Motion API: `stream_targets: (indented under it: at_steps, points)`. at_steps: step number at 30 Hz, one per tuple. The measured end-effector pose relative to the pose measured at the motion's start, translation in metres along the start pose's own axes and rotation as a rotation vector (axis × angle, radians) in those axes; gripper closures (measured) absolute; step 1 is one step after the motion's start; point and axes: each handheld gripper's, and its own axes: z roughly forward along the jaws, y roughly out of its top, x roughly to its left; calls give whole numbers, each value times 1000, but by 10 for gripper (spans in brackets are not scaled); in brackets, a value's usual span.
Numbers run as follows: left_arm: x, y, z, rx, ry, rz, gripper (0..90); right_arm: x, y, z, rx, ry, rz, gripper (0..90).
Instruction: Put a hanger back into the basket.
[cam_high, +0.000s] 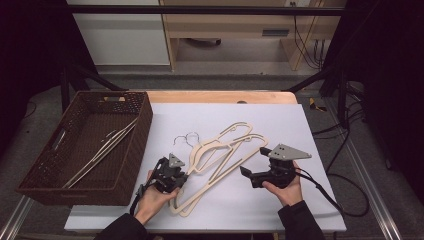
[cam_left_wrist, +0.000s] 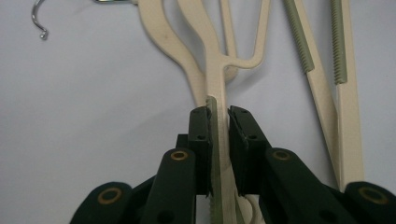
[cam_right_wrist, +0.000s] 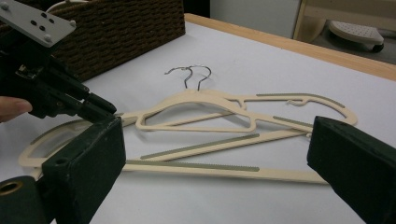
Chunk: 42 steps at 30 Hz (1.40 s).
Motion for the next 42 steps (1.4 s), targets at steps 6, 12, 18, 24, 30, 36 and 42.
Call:
stream_targets:
  at_steps: [6, 12, 18, 24, 30, 36, 42]
  points:
    - [-3, 0, -3, -29, 13, 25, 793, 0, 0, 1, -5, 4, 9, 52]
    - [-7, 1, -18, -84, 37, 62, 794, 2, 4, 14, 1, 20, 12, 77]
    - [-10, 2, -28, -118, 58, 81, 795, 10, 17, 40, 3, 39, 14, 125]
    - [-12, 4, -33, -133, 64, 85, 795, 14, 31, 72, 9, 52, 20, 168]
    - [-13, 6, -35, -141, 70, 90, 795, 16, 41, 99, 31, 47, 30, 197]
    - [-13, 6, -36, -139, 68, 88, 795, 15, 47, 121, 58, 35, 24, 237]
    - [-14, 6, -36, -140, 70, 89, 795, 17, 49, 140, 82, 24, 26, 282]
